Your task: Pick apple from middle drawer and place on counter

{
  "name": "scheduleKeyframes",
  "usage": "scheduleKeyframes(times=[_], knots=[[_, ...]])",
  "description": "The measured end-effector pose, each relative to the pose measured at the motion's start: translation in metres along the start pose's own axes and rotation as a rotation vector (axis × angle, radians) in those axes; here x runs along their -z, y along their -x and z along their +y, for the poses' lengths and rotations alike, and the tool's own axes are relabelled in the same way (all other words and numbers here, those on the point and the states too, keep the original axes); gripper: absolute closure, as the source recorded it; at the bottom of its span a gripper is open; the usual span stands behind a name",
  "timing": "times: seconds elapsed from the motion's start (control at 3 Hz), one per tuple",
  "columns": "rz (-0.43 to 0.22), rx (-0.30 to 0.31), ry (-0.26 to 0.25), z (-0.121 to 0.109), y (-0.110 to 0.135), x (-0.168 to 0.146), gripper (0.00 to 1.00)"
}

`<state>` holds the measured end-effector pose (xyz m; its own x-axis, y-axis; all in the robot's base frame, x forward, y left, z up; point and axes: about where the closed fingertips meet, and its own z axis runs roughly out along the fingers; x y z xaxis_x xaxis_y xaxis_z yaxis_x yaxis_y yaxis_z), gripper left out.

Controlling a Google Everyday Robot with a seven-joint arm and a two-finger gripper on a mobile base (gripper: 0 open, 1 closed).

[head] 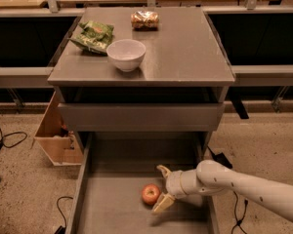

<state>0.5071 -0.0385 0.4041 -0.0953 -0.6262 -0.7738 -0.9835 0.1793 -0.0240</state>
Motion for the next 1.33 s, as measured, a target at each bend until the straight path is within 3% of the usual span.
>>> scheduleKeyframes(times=[0.33,0.67,1.33], knots=[[0.055,0.021,0.048,0.009,-0.009,-0.021,0.00],[0.080,0.035,0.085,0.014,-0.011,-0.036,0.18],[0.067,0.042,0.127,0.012,-0.001,-0.053,0.64]])
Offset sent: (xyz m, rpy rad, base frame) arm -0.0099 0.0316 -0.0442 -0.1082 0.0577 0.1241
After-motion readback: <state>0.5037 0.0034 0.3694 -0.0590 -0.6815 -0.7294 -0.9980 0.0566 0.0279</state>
